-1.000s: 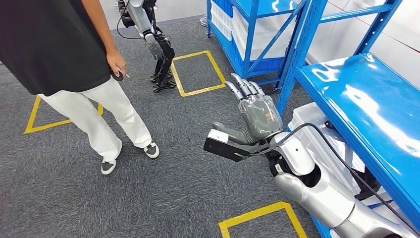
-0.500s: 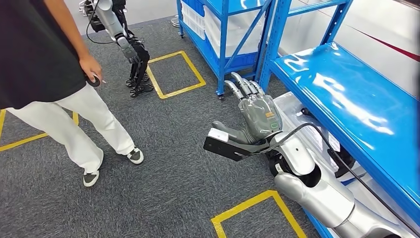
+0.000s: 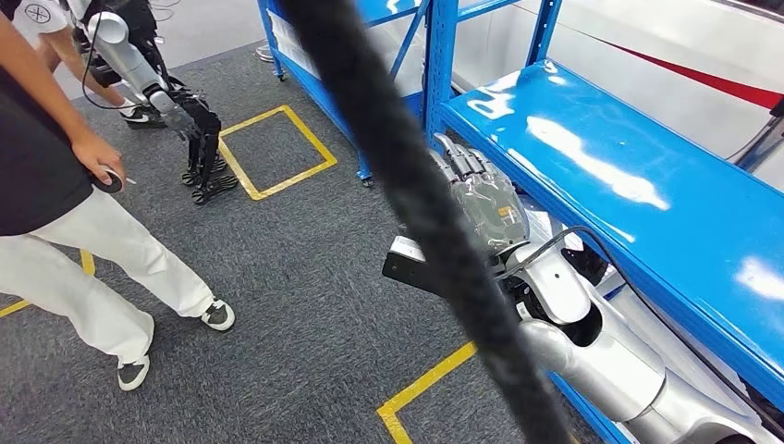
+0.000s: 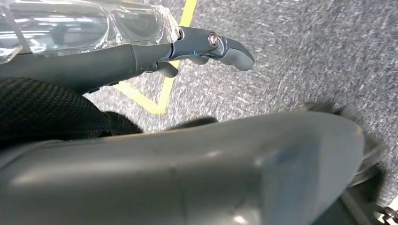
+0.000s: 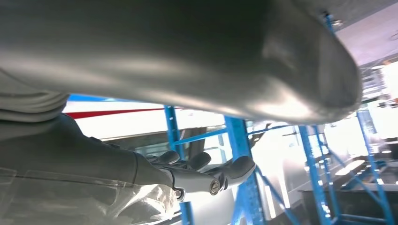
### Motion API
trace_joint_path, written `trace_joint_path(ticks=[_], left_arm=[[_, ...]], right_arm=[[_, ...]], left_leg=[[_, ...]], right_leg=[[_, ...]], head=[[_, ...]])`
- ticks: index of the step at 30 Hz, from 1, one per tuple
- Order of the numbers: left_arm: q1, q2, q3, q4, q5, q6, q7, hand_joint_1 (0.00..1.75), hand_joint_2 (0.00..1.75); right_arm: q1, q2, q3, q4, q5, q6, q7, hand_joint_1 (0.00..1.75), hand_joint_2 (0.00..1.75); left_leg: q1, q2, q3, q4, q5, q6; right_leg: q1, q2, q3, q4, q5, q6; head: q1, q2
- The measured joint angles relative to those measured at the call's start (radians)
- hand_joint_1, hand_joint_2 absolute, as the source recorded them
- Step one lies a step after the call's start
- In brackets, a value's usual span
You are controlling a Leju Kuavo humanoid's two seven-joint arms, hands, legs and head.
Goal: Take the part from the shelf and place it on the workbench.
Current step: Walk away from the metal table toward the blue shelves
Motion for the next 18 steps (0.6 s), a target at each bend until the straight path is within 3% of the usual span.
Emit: trace_joint_path(ticks=[2,4,6,8,10,11,12,13,15,17,18], left_arm=[[0.000,0.000,0.000,0.000,0.000,0.000,0.000,0.00,0.00],[-0.001,0.000,0.000,0.000,0.000,0.000,-0.001,0.00,0.00],[0.000,-0.001,0.000,0.000,0.000,0.000,-0.001,0.00,0.00],[0.003,-0.001,0.000,0.000,0.000,0.000,-0.001,0.00,0.00],[0.006,-0.001,0.000,0.000,0.000,0.000,-0.001,0.00,0.00],[0.007,-0.001,0.000,0.000,0.001,0.000,-0.001,0.00,0.00],[0.007,-0.001,0.000,0.000,0.001,0.000,-0.001,0.00,0.00],[0.008,-0.001,0.000,0.000,0.001,0.000,-0.001,0.00,0.00],[0.010,-0.001,0.000,0.000,0.000,0.000,-0.001,0.00,0.00],[0.011,0.000,0.000,0.000,0.000,0.000,-0.001,0.00,0.00],[0.011,0.000,0.000,0.000,-0.001,0.000,-0.002,0.00,0.00]], right_arm=[[-0.002,0.000,0.000,0.000,-0.004,0.001,0.004,0.00,0.00],[-0.001,-0.002,0.000,0.000,-0.007,0.001,0.010,0.00,0.00],[-0.002,-0.005,-0.001,0.000,-0.009,0.000,0.012,0.00,0.00],[-0.002,-0.006,-0.001,0.000,-0.012,0.000,0.014,0.00,0.00],[0.001,-0.006,-0.001,0.000,-0.016,-0.001,0.016,0.00,0.00],[0.003,-0.007,-0.001,0.000,-0.020,-0.001,0.017,0.00,0.00],[0.004,-0.007,-0.002,0.000,-0.028,-0.002,0.019,0.00,0.00],[0.005,-0.008,-0.002,0.000,-0.039,-0.004,0.021,0.00,0.00],[0.009,-0.009,-0.006,0.001,-0.072,-0.016,0.023,0.00,0.00],[0.026,-0.009,-0.016,0.007,-0.114,-0.040,0.021,0.00,0.00],[0.042,-0.010,-0.023,0.015,-0.140,-0.057,0.016,0.00,0.00]], left_leg=[[-0.004,-0.017,0.019,-0.045,0.005,0.006],[-0.007,0.002,0.017,-0.050,0.011,0.020],[-0.007,0.023,0.018,-0.058,0.019,0.036],[-0.011,0.045,0.017,-0.061,0.021,0.047],[-0.016,0.068,0.015,-0.061,0.020,0.050],[-0.017,0.079,0.015,-0.060,0.020,0.050],[-0.018,0.089,0.015,-0.060,0.020,0.050],[-0.018,0.099,0.016,-0.058,0.019,0.048],[-0.023,0.116,0.015,-0.050,0.014,0.041],[-0.029,0.130,0.014,-0.045,0.009,0.033],[-0.029,0.138,0.014,-0.044,0.009,0.028]], right_leg=[[-0.003,0.020,-0.011,-0.001,0.006,0.015],[-0.009,0.030,-0.021,-0.001,0.010,0.028],[-0.006,-0.010,-0.046,0.047,-0.021,0.034],[-0.001,-0.062,-0.106,0.180,-0.091,0.035],[0.000,-0.074,-0.160,0.302,-0.135,0.036],[0.000,-0.076,-0.163,0.313,-0.131,0.036],[0.000,-0.081,-0.143,0.278,-0.109,0.036],[0.000,-0.095,-0.104,0.208,-0.077,0.036],[0.004,-0.138,-0.028,0.065,-0.030,0.031],[0.009,-0.153,-0.005,0.013,-0.021,0.020],[0.011,-0.141,-0.007,0.012,-0.018,0.013]], head=[[0.000,0.000],[0.001,0.000],[0.003,0.000],[0.005,0.000],[0.006,0.000],[0.007,0.000],[0.007,0.000],[0.007,0.000],[0.006,0.000],[0.005,0.000],[0.004,0.000]])
